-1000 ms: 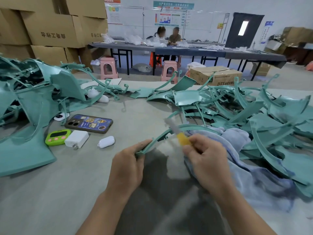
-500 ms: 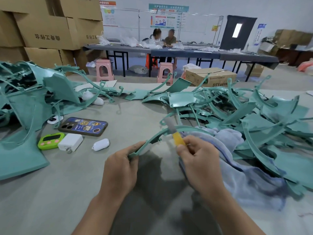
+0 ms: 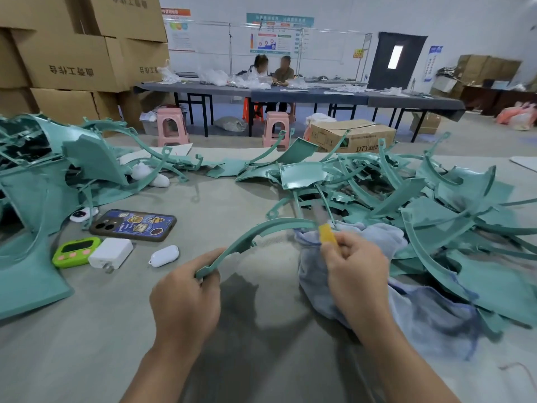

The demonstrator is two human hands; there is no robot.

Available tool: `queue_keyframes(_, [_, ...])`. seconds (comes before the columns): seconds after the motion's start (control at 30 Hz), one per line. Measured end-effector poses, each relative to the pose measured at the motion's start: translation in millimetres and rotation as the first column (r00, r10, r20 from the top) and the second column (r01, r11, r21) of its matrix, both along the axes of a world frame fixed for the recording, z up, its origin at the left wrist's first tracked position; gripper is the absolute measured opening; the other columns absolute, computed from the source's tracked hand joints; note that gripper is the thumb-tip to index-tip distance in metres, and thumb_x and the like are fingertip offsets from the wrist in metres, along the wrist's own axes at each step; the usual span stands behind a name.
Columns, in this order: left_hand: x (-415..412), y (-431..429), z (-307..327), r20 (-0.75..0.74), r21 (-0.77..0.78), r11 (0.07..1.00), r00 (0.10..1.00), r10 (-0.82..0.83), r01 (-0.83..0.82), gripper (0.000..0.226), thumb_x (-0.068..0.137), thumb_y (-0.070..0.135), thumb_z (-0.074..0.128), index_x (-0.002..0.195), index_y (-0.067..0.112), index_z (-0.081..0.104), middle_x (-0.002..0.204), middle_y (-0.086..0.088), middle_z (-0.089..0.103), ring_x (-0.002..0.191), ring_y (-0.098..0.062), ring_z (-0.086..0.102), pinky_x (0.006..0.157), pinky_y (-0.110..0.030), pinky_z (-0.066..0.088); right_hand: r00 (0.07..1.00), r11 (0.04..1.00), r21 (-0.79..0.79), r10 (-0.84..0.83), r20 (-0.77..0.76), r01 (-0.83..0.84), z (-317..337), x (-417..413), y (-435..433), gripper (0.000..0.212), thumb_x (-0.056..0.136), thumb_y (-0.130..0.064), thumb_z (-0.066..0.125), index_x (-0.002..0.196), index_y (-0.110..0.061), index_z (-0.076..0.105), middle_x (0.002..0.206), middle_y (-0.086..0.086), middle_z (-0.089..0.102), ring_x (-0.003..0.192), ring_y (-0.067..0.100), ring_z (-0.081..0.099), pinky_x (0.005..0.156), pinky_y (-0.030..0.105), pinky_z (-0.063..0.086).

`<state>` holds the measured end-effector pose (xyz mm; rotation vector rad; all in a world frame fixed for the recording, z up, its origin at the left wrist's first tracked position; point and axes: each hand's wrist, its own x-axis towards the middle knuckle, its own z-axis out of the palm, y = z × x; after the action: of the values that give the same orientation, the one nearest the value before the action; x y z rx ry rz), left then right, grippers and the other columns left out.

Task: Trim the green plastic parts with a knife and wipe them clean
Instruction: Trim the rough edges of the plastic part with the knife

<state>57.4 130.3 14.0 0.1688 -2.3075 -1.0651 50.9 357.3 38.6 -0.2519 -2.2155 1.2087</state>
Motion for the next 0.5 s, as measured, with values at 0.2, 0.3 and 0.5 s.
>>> queue_keyframes(0.2, [1, 0, 5, 0.026, 0.002, 0.997, 0.997, 0.077, -0.077, 0.048, 0.083, 0.004, 0.064, 0.103, 0.045, 0.077, 0.053, 0.02, 0.051, 0.058, -0.018, 0.046, 0.056, -0.018, 0.031, 0.973, 0.981, 0.069, -0.187, 0.135, 0.179, -4, -10, 9, 0.05, 0.097, -0.025, 0.061, 0.052, -0.011, 0.042, 0.041, -0.003, 0.042, 0.044, 0.014, 0.039, 0.044, 0.023, 0.03])
queue_keyframes(0.3, [2, 3, 6, 0.041, -0.003, 0.994, 0.994, 0.105, -0.105, 0.045, 0.083, 0.005, 0.062, 0.1, 0.044, 0.077, 0.055, 0.017, 0.051, 0.058, -0.022, 0.047, 0.055, -0.022, 0.031, 0.96, 0.974, 0.026, -0.225, 0.166, 0.224, -4, -10, 19, 0.045, 0.093, -0.023, 0.063, 0.057, -0.003, 0.045, 0.046, 0.004, 0.046, 0.049, 0.019, 0.04, 0.047, 0.032, 0.032])
queue_keyframes(0.5, [0, 0, 8, 0.047, 0.037, 0.992, 0.991, 0.122, -0.123, 0.044, 0.079, 0.003, 0.064, 0.06, 0.041, 0.053, 0.057, 0.009, 0.05, 0.052, -0.008, 0.043, 0.051, -0.023, 0.024, 0.998, 0.998, 0.013, -0.063, 0.027, 0.063, 2, -1, 8, 0.046, 0.093, -0.018, 0.062, 0.05, -0.02, 0.045, 0.04, -0.01, 0.041, 0.047, 0.006, 0.041, 0.048, 0.015, 0.033])
